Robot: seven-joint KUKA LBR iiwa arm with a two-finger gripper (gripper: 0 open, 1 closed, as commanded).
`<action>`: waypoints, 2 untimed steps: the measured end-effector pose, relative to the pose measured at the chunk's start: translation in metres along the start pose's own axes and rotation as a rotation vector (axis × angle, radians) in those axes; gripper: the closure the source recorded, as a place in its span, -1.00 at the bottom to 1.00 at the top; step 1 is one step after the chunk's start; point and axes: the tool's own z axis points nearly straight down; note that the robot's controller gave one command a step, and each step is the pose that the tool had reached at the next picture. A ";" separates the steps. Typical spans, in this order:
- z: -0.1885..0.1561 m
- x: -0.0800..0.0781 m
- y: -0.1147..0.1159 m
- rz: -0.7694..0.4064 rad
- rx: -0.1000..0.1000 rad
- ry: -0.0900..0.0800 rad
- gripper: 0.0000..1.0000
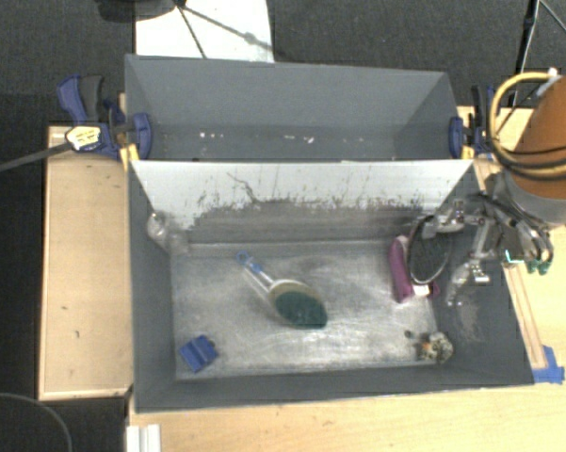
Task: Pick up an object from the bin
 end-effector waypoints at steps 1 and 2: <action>0.131 -0.041 -0.008 0.065 0.000 -0.002 -1.00; 0.158 -0.047 -0.037 0.190 -0.009 -0.036 -1.00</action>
Offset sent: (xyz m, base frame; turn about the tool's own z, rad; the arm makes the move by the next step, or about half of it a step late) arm 0.0405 -0.0088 -0.1266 0.0665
